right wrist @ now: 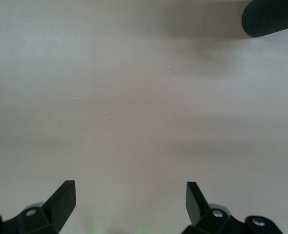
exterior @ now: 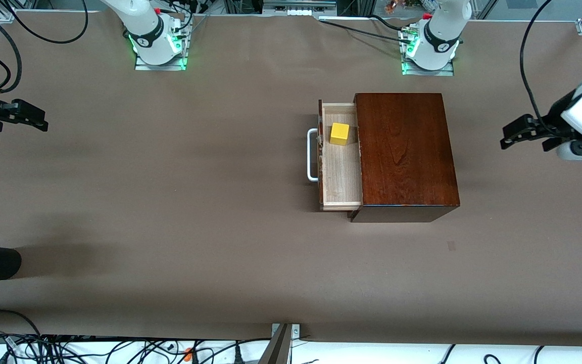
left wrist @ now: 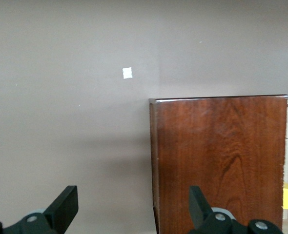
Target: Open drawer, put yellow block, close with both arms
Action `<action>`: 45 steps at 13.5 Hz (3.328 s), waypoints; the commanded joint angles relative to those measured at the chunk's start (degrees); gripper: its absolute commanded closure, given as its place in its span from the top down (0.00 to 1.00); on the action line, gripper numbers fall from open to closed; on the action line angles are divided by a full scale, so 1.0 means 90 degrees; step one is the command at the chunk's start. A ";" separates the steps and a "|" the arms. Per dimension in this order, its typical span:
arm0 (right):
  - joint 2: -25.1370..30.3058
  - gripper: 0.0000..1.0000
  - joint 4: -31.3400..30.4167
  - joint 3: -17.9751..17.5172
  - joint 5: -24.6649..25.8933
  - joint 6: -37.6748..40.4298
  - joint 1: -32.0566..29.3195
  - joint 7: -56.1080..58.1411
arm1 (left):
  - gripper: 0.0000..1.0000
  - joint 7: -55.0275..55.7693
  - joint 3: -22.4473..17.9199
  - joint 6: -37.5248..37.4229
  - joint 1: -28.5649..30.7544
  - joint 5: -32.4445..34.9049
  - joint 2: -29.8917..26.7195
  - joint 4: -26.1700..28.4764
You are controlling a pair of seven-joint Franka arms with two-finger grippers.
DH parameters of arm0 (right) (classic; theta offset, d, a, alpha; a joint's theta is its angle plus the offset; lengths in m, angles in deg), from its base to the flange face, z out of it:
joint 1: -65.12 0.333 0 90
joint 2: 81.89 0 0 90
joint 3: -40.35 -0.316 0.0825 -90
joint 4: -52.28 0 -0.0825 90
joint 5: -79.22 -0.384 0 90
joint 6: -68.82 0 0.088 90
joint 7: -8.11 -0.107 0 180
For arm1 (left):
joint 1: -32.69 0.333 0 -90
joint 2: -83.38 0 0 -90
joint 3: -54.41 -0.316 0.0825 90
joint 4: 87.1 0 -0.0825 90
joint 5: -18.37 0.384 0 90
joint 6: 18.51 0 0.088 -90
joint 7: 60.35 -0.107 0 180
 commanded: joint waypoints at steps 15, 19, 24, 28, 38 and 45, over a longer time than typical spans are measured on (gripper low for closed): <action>0.0080 1.00 -0.0040 -0.0038 -0.0333 -0.0020 -0.0046 -0.0567 | 1.00 0.3639 0.0374 -0.0330 -0.2582 0.0189 0.1438 -0.0896; 0.0060 1.00 -0.0002 -0.0038 -0.0333 -0.0029 -0.0046 -0.0567 | 1.00 0.5018 0.0335 -0.0088 -0.3629 0.0414 0.2268 -0.1435; 0.0060 1.00 0.0008 -0.0028 -0.0333 -0.0059 -0.0056 -0.0567 | 0.26 0.5343 0.0325 0.0762 -0.4295 0.0581 0.2962 -0.1475; 0.0060 1.00 0.0008 -0.0028 -0.0333 -0.0078 -0.0056 -0.0567 | 0.17 0.5518 -0.0005 0.1115 -0.5016 0.0775 0.3519 -0.1816; 0.0060 1.00 0.0067 0.0050 -0.0342 -0.0088 -0.0056 -0.0567 | 0.00 0.5490 -0.0192 0.1194 -0.5330 0.2338 0.3940 -0.1807; 0.0060 1.00 0.0067 0.0060 -0.0342 -0.0088 -0.0056 -0.0567 | 0.00 0.4681 -0.0533 0.0881 -0.5291 0.2388 0.3940 -0.1787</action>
